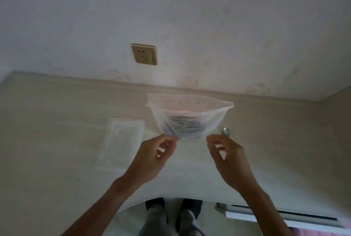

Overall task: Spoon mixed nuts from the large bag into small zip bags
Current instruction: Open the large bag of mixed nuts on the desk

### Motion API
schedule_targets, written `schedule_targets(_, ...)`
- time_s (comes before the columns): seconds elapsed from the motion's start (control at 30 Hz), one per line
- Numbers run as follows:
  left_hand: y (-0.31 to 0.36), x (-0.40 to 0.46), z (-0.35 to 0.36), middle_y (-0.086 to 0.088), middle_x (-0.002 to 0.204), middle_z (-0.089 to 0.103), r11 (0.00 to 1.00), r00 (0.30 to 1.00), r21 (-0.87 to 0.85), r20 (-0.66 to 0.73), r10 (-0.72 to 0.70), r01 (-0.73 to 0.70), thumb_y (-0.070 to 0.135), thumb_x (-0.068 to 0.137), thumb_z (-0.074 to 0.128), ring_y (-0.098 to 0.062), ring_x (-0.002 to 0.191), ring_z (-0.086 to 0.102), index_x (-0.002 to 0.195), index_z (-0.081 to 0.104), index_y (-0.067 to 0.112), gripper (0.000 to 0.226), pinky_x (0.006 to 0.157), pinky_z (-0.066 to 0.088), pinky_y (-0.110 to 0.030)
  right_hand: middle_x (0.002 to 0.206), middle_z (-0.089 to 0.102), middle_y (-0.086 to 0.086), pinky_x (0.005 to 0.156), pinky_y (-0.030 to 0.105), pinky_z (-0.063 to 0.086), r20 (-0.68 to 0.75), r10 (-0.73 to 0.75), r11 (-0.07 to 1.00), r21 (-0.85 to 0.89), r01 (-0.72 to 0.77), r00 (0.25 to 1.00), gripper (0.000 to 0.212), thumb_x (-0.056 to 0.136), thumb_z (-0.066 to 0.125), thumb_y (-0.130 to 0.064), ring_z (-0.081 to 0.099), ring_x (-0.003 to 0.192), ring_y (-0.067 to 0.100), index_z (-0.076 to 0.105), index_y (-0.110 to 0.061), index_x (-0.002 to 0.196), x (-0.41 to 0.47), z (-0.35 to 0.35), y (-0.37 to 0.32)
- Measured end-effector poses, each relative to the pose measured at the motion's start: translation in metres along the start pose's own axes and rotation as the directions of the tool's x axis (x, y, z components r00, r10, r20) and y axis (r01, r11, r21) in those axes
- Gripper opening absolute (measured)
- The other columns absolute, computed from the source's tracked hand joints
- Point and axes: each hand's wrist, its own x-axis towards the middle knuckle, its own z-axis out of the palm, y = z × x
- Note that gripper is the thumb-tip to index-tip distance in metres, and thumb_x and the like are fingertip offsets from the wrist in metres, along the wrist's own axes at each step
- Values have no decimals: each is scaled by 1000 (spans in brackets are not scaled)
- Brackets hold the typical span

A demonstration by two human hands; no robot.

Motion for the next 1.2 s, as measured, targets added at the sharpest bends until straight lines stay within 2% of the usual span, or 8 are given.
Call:
schedule_targets(0.1, 14, 31, -6, 16, 122, 70, 958, 967, 161, -57, 248, -236, 31, 101, 64, -6, 112, 66, 131, 66, 22, 32, 91, 53, -20, 113, 71, -7, 83, 29, 53, -166, -273, 958, -135, 253, 947, 19, 101, 62, -24, 67, 100, 12, 69, -20, 118, 28, -10, -11)
schedule_targets(0.2, 24, 66, -13, 8, 134, 63, 802, 848, 392, -94, 522, -451, 32, 102, 61, -9, 130, 55, 133, 65, 20, 34, 109, 40, -23, 120, 68, -4, 95, 34, 43, -193, -493, 857, -276, 435, 849, 29, 98, 63, -26, 61, 113, 16, 65, -16, 126, 57, -12, -24)
schedule_targets(0.37, -9, 86, -8, 1, 115, 75, 626, 737, 635, -127, 663, -453, 35, 105, 55, -17, 120, 64, 115, 76, 15, 31, 106, 43, -38, 113, 75, 0, 98, 46, 46, -105, -591, 729, -494, 474, 800, 28, 103, 55, -31, 70, 100, 20, 70, -15, 120, 79, 10, -6)
schedule_targets(0.57, -67, 76, 7, 8, 69, 71, 667, 639, 620, -325, 697, -412, 42, 105, 51, -14, 64, 63, 85, 77, 18, 41, 84, 44, -32, 82, 78, -1, 84, 35, 40, -217, -667, 683, -562, 467, 713, 14, 101, 62, -19, 69, 62, 15, 75, -14, 99, 75, 37, 41)
schedule_targets(0.73, -99, 52, 17, 15, 86, 67, 603, 585, 694, -318, 746, -393, 41, 86, 77, -9, 79, 63, 96, 79, 27, 18, 85, 46, -40, 88, 79, -4, 90, 49, 51, -218, -688, 665, -570, 483, 692, 5, 90, 77, -19, 69, 60, 14, 77, -16, 94, 47, 57, 74)
schedule_targets(0.83, -109, 31, 23, 4, 121, 55, 567, 593, 774, -323, 737, -282, 53, 71, 85, -23, 107, 55, 97, 78, 29, 36, 87, 35, -38, 100, 79, -2, 92, 46, 51, -214, -679, 659, -598, 455, 702, 18, 85, 79, -15, 71, 68, 18, 77, -16, 103, 29, 70, 87)
schedule_targets(0.97, -106, 12, 31, 1, 153, 41, 670, 759, 714, -317, 569, -203, 60, 67, 88, -26, 130, 48, 105, 75, 28, 52, 95, 47, -48, 111, 74, 1, 91, 35, 41, -216, -653, 672, -607, 424, 726, 36, 84, 78, -10, 70, 76, 21, 72, -14, 119, 10, 75, 95)
schedule_targets(1.2, -113, 20, 30, 7, 114, 60, 924, 871, 382, -447, 203, -19, 65, 73, 82, -16, 108, 60, 112, 64, 29, 57, 84, 48, -32, 130, 57, 11, 98, 42, 42, -216, -663, 586, -745, 318, 717, 63, 75, 89, -24, 61, 108, 29, 61, -12, 131, 1, 68, 97)
